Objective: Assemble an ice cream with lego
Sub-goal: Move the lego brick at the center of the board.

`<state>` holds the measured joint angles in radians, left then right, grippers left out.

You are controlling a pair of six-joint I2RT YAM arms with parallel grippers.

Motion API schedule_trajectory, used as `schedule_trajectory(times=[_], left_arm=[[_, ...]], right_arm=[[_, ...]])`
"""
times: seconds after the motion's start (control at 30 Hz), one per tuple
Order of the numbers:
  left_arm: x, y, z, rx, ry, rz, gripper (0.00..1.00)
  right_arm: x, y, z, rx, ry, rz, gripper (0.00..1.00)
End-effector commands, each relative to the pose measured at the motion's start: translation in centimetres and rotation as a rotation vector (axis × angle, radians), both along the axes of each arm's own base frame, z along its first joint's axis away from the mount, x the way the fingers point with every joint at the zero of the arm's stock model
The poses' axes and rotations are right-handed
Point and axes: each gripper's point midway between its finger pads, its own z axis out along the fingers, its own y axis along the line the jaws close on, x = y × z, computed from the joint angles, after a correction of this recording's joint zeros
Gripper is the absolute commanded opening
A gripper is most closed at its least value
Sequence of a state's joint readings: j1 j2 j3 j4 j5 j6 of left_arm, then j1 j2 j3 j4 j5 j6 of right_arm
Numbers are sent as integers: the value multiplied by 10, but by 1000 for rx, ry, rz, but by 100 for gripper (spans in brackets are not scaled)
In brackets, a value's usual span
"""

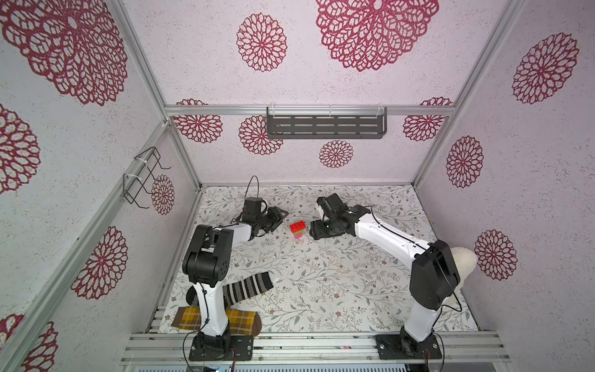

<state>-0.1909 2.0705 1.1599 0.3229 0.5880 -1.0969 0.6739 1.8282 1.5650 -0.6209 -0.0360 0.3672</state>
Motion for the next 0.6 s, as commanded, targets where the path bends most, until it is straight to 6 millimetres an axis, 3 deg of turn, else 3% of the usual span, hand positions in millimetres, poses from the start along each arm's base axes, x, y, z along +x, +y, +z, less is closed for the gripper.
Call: schedule_trajectory(times=[0.0, 0.4, 0.57], left_arm=[[13, -18, 22, -219, -54, -67, 55], [3, -51, 6, -451, -17, -155, 52], [-10, -61, 1, -460, -1, -175, 50]], right_arm=[[-3, 3, -10, -55, 55, 53, 32], [28, 30, -2, -84, 20, 116, 32], [34, 37, -6, -98, 16, 149, 32]])
